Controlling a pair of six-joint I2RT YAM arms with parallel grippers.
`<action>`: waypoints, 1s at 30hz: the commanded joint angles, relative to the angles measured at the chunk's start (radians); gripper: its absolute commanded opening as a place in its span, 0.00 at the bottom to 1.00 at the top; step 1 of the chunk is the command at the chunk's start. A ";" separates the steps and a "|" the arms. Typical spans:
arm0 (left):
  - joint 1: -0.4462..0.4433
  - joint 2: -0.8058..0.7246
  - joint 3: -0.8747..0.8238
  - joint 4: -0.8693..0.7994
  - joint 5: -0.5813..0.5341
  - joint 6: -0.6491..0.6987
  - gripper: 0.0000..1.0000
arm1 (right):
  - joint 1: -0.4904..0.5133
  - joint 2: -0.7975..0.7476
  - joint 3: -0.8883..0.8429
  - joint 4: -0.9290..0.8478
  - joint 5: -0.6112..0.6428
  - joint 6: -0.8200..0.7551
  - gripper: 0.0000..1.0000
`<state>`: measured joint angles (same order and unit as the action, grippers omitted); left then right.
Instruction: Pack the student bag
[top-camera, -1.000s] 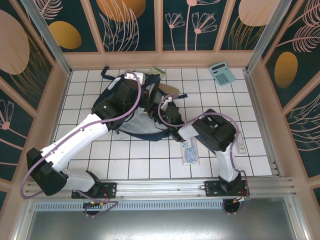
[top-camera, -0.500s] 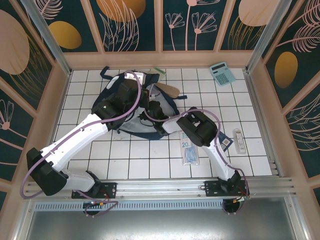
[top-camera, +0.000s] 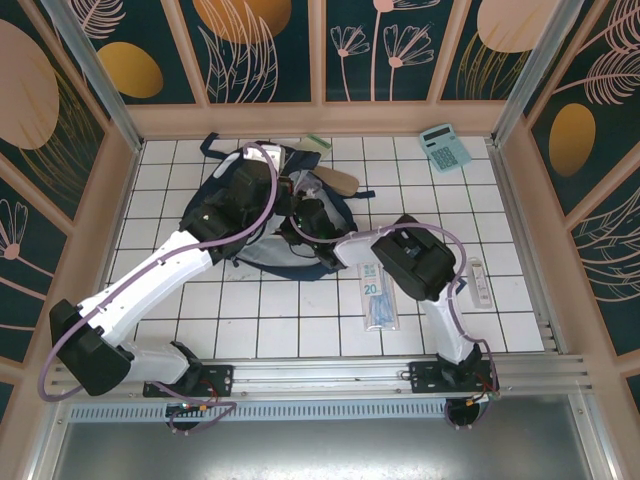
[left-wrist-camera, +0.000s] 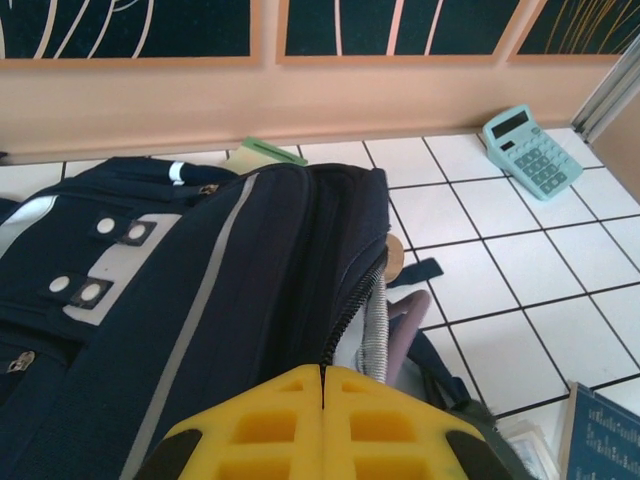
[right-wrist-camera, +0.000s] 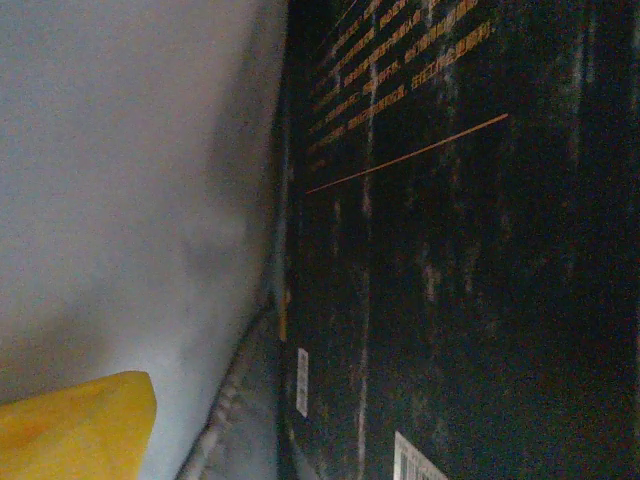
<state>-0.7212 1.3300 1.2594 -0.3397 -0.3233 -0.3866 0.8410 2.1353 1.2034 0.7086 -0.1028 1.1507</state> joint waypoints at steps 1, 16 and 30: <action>0.011 -0.048 -0.017 0.082 -0.023 0.008 0.00 | 0.015 -0.112 -0.042 -0.113 0.047 -0.108 0.93; 0.020 -0.049 -0.029 0.084 0.005 0.005 0.00 | -0.006 -0.150 0.002 -0.429 0.098 -0.320 0.99; 0.024 -0.036 -0.025 0.085 0.021 0.006 0.00 | -0.042 -0.184 -0.078 -0.371 -0.005 -0.324 0.48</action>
<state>-0.7063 1.3113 1.2301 -0.3325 -0.3004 -0.3866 0.7963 1.9495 1.1229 0.3168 -0.0628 0.8246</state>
